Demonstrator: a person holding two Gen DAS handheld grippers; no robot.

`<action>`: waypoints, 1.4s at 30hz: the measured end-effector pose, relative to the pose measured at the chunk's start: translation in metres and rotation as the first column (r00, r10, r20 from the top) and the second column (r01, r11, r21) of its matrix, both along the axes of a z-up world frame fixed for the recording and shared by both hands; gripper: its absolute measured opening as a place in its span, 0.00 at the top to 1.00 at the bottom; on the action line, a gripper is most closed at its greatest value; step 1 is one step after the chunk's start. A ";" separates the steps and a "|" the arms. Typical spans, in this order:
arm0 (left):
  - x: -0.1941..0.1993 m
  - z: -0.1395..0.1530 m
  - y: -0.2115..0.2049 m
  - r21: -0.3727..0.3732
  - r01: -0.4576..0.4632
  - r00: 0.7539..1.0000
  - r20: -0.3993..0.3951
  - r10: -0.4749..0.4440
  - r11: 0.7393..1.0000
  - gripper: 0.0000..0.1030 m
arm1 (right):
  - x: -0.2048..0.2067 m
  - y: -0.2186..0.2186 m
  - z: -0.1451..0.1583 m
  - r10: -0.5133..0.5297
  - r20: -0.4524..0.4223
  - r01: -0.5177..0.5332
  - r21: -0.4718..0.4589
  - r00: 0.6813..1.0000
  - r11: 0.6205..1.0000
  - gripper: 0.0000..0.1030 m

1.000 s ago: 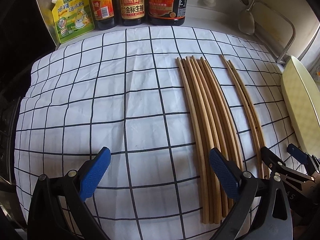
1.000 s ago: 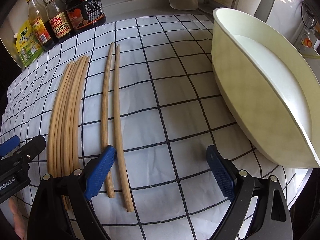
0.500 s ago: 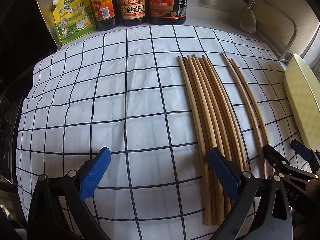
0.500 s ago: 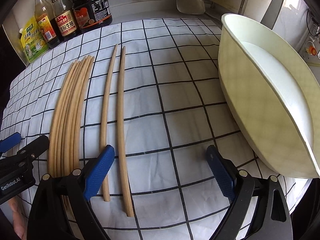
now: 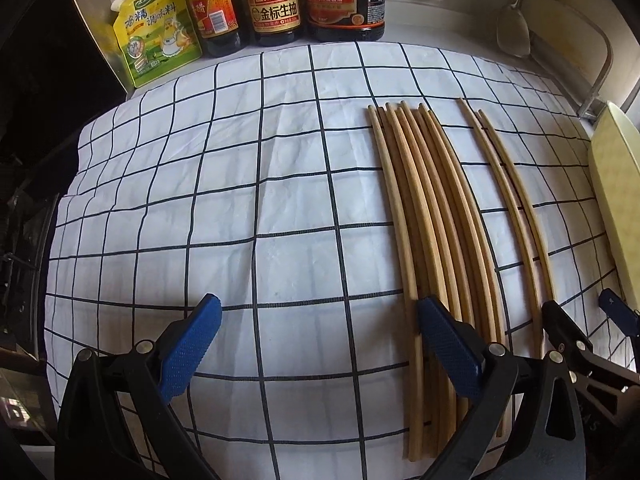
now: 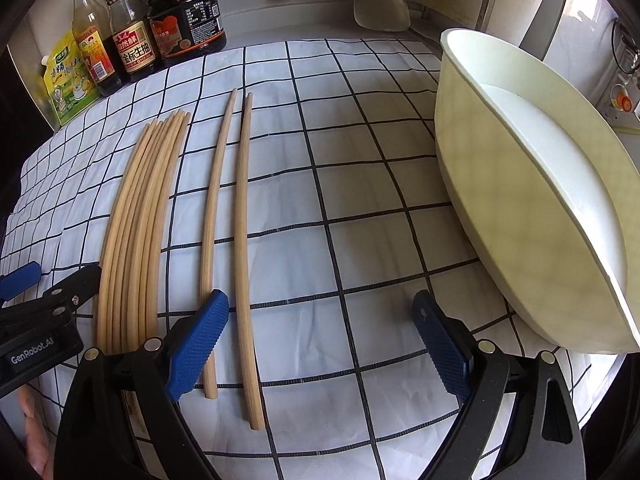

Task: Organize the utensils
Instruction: 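Close the left tool on one loose wooden chopstick while the right tool grasps the other, then carry both held chopsticks with both tools over the white basin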

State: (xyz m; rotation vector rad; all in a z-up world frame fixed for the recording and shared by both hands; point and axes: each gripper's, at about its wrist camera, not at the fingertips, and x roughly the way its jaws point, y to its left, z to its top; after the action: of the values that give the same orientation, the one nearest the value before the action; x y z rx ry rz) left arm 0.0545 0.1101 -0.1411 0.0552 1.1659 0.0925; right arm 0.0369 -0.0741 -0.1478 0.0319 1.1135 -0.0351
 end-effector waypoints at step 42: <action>0.015 0.013 0.000 -0.182 0.094 0.996 0.007 -0.094 0.979 0.93 | 0.019 0.023 0.022 0.178 0.058 -0.184 0.113 0.982 0.976 0.94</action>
State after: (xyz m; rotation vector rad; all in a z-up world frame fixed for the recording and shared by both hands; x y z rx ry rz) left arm 0.0694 0.1100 -0.1281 -0.0516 1.1671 -0.0979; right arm 0.0555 -0.0507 -0.1254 0.0370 1.0663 0.1939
